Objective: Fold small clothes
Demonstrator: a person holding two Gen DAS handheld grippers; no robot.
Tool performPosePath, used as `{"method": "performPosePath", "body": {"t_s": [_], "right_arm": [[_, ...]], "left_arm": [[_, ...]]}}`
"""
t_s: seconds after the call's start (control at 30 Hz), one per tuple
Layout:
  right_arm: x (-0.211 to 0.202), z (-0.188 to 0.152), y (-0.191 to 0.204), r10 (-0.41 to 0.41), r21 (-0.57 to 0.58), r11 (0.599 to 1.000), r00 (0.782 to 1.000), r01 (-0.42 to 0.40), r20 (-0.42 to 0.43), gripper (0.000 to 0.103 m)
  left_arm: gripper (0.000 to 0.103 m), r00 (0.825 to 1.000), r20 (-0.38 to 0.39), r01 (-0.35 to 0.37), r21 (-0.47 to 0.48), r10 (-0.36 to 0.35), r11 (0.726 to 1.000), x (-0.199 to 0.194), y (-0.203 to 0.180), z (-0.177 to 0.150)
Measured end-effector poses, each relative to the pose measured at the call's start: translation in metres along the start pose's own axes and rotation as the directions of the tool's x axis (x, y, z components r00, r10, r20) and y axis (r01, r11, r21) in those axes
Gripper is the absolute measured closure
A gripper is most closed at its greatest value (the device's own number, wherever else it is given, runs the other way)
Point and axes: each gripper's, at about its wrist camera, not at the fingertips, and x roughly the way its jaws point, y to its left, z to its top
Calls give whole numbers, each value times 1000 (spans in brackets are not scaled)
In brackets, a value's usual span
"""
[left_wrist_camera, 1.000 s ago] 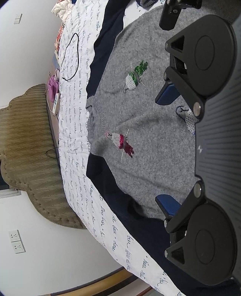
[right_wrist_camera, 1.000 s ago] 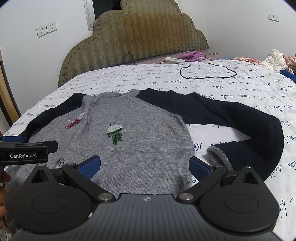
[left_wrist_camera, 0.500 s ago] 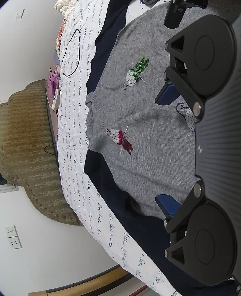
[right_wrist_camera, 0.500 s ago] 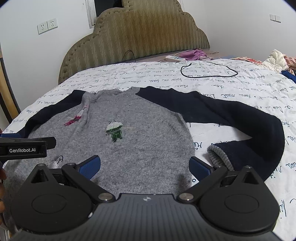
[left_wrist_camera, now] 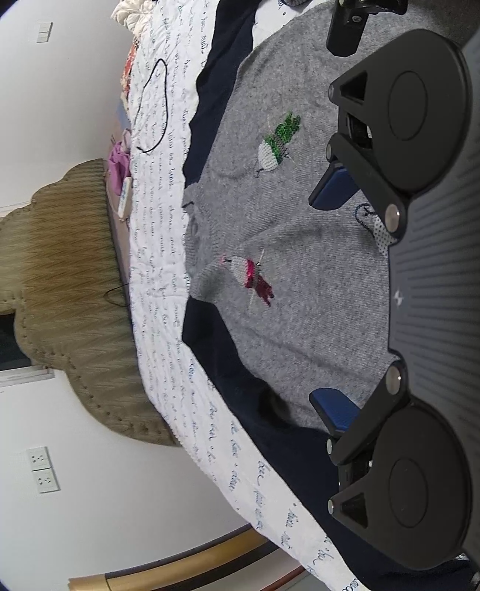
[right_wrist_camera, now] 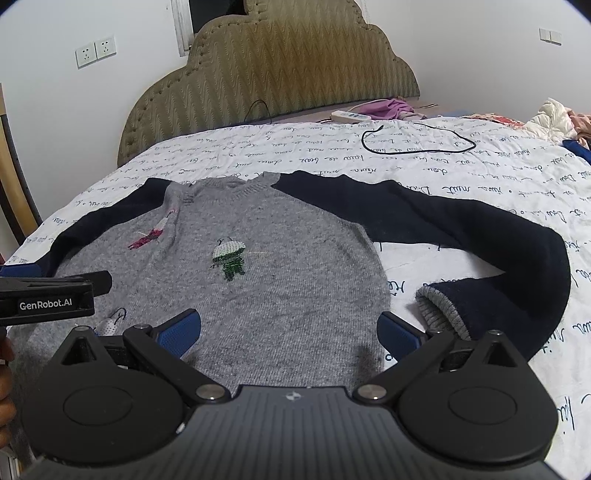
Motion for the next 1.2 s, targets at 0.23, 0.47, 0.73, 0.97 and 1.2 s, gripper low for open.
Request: {"method": "performPosePath", "body": {"t_s": [0.23, 0.47, 0.73, 0.97, 1.2], "right_arm": [[0, 0, 0, 2, -5, 1000, 1000, -2, 1, 0], [-1, 0, 1, 2, -5, 1000, 1000, -2, 1, 0], [-1, 0, 1, 0, -2, 1000, 1000, 0, 2, 0], [-1, 0, 1, 1, -2, 1000, 1000, -1, 1, 0], [-1, -1, 1, 1, 0, 1000, 1000, -1, 4, 0]], "left_arm": [[0, 1000, -8, 5, 2, -5, 1000, 1, 1, -2], [0, 1000, -11, 1, 8, -1, 1000, 2, 0, -3], [0, 1000, -23, 0, 13, 0, 1000, 4, 0, -5], [0, 999, -40, -22, 24, 23, 999, 7, -1, -6], [0, 997, -66, -42, 23, 44, 999, 11, 1, -6]]}}
